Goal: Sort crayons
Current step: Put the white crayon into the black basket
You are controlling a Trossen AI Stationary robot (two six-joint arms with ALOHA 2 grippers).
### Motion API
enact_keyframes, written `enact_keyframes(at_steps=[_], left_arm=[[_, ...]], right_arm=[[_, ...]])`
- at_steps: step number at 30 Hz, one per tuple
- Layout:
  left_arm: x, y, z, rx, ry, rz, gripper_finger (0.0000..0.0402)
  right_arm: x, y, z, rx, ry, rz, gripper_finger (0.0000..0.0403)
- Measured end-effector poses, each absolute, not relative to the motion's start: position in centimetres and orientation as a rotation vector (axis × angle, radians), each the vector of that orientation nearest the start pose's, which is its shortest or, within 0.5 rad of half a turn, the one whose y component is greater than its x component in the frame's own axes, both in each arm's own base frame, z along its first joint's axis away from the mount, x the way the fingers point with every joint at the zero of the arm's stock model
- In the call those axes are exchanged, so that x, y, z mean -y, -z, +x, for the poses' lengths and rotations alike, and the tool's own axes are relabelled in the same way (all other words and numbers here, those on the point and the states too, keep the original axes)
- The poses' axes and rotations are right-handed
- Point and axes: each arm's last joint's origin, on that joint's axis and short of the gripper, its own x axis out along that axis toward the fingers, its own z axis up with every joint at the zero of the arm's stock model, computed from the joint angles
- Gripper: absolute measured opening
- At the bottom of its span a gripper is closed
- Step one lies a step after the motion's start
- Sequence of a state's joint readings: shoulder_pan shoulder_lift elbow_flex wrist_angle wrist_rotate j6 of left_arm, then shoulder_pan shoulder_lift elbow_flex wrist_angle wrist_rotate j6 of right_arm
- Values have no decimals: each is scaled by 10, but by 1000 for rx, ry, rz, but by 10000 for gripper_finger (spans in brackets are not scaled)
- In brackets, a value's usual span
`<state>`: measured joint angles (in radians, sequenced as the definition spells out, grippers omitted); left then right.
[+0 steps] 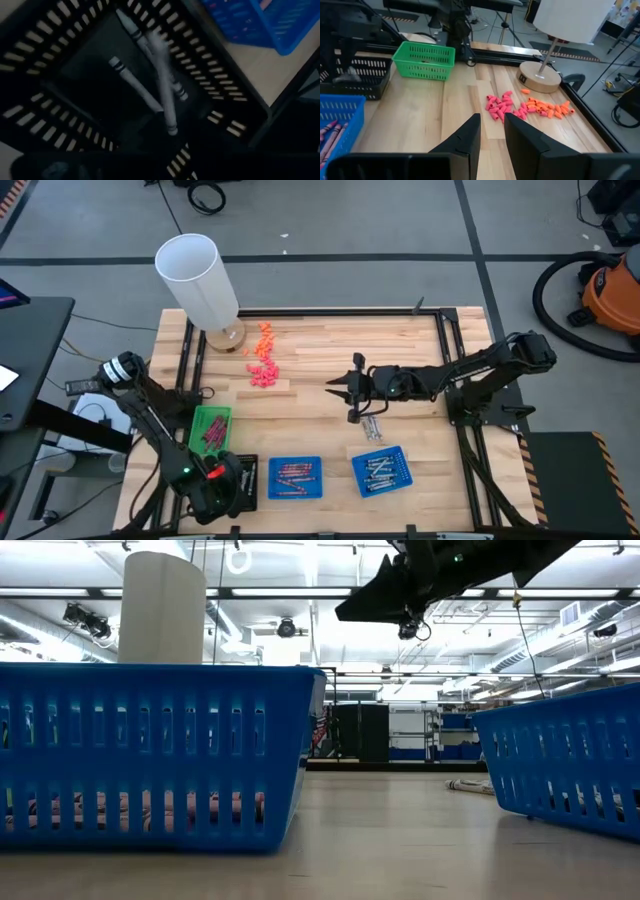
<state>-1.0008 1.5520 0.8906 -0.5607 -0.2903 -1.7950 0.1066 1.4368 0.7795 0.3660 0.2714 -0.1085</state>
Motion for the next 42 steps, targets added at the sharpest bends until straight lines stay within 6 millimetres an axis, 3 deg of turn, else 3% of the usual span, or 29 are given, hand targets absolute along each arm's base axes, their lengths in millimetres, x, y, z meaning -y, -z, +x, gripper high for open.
enact_keyframes(at_steps=[9, 14, 21, 35, 42], left_arm=[[227, -187, 152, -1212, -334, -877, 131], [220, -204, 154, -1096, -239, -823, 132], [207, -223, 169, -844, -116, -574, 132], [160, -225, 212, -726, -235, -189, 132], [141, -231, 226, -549, -435, 9, 132]], right_arm=[[-25, -235, 306, -303, 140, -163, 97], [-25, -231, 304, -329, 141, -150, 97], [-25, -218, 299, -343, 147, -117, 97], [-32, -201, 289, -400, 131, -89, 97], [-31, -197, 287, -433, 137, -73, 97]])
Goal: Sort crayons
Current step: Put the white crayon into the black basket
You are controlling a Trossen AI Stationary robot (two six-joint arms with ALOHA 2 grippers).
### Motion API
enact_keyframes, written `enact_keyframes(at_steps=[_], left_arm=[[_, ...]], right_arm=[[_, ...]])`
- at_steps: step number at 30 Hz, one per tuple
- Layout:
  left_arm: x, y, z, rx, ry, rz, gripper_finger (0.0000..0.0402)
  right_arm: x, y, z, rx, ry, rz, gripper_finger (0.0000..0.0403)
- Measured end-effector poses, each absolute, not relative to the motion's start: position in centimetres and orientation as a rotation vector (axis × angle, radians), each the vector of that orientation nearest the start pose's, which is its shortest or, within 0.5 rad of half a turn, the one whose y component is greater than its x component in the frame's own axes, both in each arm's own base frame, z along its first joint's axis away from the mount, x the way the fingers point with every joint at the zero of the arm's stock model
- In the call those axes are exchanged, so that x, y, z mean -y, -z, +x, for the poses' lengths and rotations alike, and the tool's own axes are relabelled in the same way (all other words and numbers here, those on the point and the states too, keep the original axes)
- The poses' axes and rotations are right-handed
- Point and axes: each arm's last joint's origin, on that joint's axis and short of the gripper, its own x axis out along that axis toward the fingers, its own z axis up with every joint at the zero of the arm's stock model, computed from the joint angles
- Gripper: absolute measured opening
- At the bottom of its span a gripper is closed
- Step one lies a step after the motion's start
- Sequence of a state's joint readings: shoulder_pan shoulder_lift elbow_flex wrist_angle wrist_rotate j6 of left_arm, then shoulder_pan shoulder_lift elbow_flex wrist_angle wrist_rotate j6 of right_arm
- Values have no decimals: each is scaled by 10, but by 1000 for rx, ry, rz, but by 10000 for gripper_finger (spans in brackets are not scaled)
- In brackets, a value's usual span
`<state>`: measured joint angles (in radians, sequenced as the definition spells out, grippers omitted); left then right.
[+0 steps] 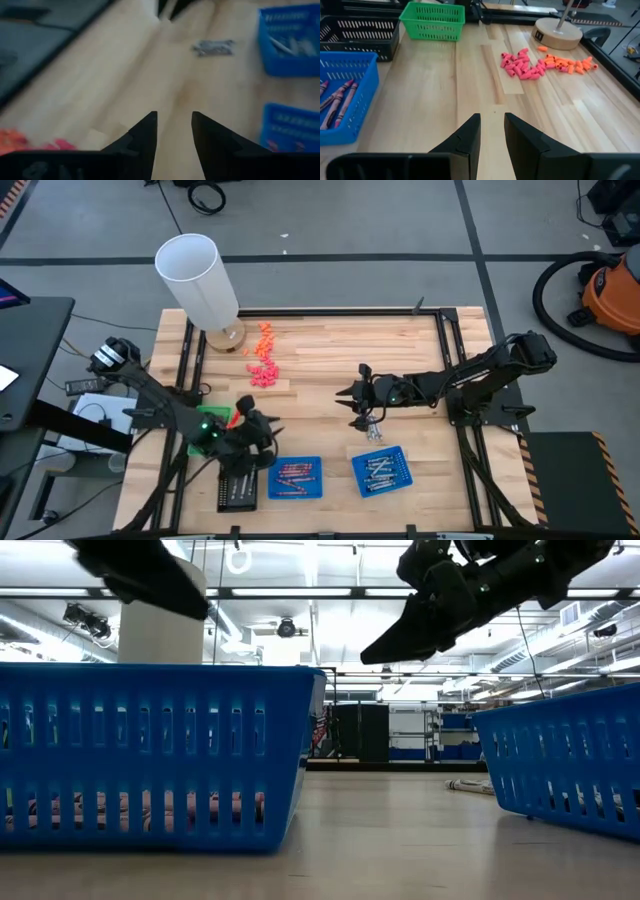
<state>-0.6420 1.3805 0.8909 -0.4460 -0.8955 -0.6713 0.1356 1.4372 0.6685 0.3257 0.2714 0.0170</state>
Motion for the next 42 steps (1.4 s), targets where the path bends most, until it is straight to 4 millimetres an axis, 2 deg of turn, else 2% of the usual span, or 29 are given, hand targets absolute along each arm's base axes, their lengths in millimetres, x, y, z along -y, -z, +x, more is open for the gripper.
enact_keyframes(at_steps=[10, 13, 19, 23, 26, 28, 34, 38, 42], left_arm=[[114, -230, 244, -533, -573, 106, 132], [114, -228, 252, -525, -570, 140, 132], [127, -221, 269, -506, -471, 350, 132], [135, -220, 286, -466, -334, 495, 132], [137, -223, 293, -433, -226, 585, 132], [136, -227, 294, -411, -218, 630, 132], [127, -244, 290, -389, -220, 645, 132], [116, -240, 290, -451, -219, 647, 132], [101, -235, 295, -499, -192, 602, 132]], right_arm=[[-28, -187, 282, -536, 242, -42, 97], [-30, -187, 281, -540, 242, -28, 97], [-36, -187, 282, -516, 243, -19, 97], [-36, -184, 287, -491, 256, -16, 97], [-36, -180, 289, -505, 260, -22, 97], [-36, -180, 288, -515, 265, -25, 97], [-30, -195, 282, -466, 313, 29, 97], [-25, -199, 279, -463, 335, 50, 97], [-19, -194, 276, -519, 354, 126, 97]])
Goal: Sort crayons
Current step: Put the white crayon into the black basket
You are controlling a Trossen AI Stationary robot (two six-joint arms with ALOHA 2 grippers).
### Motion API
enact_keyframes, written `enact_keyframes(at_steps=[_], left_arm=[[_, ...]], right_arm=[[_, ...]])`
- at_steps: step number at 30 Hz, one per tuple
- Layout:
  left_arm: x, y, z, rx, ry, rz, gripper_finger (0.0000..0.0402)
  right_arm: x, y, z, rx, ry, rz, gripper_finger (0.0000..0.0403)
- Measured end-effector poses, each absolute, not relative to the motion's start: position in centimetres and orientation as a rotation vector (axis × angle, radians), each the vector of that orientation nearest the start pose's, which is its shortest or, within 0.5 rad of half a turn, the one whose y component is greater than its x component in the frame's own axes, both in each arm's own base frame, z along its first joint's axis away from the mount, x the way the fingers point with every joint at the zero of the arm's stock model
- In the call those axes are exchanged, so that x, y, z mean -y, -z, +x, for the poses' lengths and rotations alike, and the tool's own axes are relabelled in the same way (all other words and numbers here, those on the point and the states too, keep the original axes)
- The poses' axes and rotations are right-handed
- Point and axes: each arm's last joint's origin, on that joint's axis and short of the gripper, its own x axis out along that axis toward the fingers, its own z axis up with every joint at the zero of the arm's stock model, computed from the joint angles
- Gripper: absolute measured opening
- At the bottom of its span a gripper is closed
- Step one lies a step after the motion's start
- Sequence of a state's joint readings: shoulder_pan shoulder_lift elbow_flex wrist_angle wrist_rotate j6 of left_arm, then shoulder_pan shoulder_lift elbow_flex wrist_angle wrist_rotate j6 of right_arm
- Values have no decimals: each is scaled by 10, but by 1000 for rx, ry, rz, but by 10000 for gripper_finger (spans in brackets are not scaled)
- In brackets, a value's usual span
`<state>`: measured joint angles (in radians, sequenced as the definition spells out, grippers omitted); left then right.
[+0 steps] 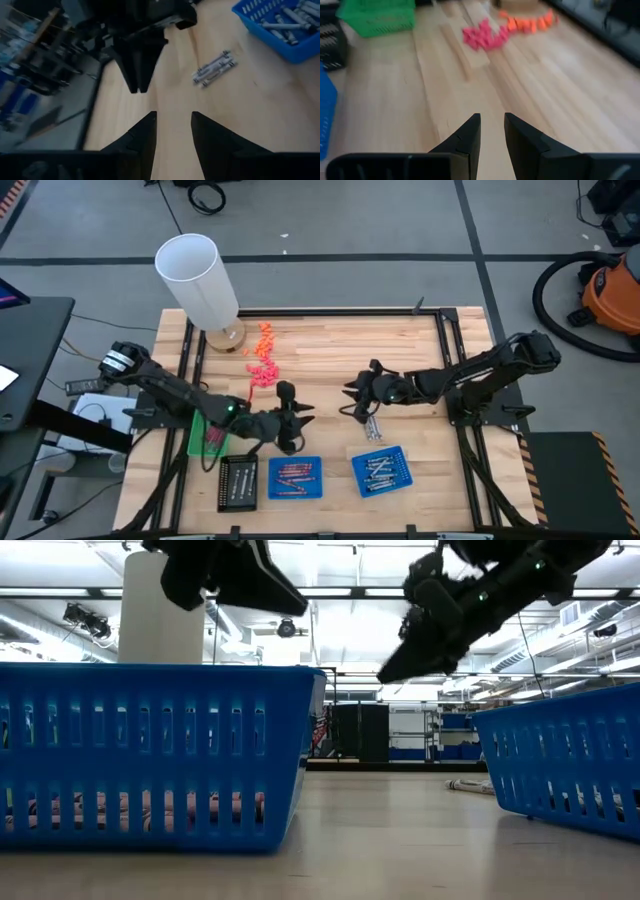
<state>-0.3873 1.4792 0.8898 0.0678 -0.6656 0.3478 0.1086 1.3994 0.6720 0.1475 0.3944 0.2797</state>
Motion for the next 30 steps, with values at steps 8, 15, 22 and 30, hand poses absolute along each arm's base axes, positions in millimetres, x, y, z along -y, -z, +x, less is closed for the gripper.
enact_keyframes(at_steps=[8, 15, 22, 30], left_arm=[[70, -208, 294, -444, -163, 516, 132], [44, -187, 281, -310, -259, 468, 132], [41, -186, 280, -313, -280, 472, 132], [39, -186, 281, -315, -305, 461, 132]], right_arm=[[-13, -182, 270, -637, 386, 246, 97], [-14, -180, 268, -669, 383, 233, 97], [-14, -177, 265, -703, 402, 255, 97], [-15, -179, 268, -668, 395, 268, 97]])
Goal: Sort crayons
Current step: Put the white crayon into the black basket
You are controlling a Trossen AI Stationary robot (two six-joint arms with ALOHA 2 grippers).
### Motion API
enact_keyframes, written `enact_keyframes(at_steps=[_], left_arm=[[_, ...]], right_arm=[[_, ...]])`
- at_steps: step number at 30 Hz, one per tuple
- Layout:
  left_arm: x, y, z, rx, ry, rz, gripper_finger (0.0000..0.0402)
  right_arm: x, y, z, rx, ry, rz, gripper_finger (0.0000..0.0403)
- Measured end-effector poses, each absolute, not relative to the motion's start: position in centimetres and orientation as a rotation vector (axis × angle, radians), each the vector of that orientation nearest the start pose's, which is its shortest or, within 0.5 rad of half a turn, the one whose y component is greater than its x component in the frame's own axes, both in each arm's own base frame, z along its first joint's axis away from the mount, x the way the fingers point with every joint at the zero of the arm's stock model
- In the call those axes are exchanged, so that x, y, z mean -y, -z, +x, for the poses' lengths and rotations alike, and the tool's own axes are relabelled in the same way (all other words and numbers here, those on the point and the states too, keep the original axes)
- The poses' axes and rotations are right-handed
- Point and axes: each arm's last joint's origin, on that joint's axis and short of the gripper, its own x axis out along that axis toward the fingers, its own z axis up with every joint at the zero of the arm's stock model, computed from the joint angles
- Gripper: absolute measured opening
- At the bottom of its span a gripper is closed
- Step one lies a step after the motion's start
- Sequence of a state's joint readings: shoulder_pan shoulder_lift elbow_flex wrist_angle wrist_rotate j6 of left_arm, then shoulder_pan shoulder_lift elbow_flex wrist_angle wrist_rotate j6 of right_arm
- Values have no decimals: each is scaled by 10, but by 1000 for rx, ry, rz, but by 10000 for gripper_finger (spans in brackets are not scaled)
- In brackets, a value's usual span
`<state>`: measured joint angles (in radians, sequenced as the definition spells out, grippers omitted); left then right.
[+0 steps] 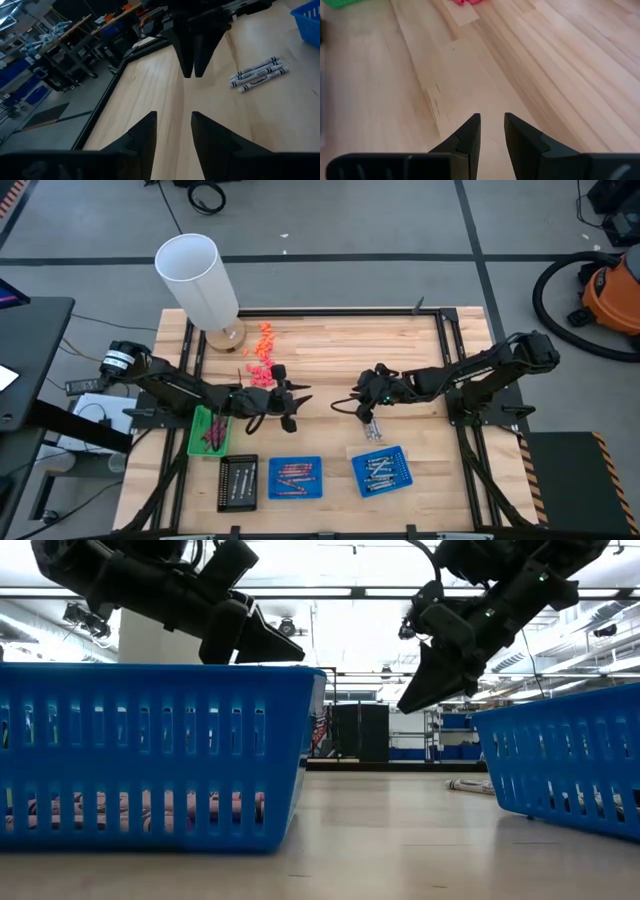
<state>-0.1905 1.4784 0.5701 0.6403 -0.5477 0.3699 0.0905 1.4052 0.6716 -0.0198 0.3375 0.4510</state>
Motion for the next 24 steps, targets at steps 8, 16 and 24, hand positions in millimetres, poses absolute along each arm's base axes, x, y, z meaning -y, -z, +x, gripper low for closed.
enact_keyframes(at_steps=[8, 16, 24], left_arm=[[39, -186, 281, -312, -308, 443, 132], [35, -186, 281, -306, -328, 401, 132], [32, -186, 281, -306, -343, 370, 132]], right_arm=[[-23, -181, 269, -653, 341, 274, 97], [-28, -179, 268, -665, 326, 318, 102], [-37, -160, 277, -728, 321, 313, 108]])
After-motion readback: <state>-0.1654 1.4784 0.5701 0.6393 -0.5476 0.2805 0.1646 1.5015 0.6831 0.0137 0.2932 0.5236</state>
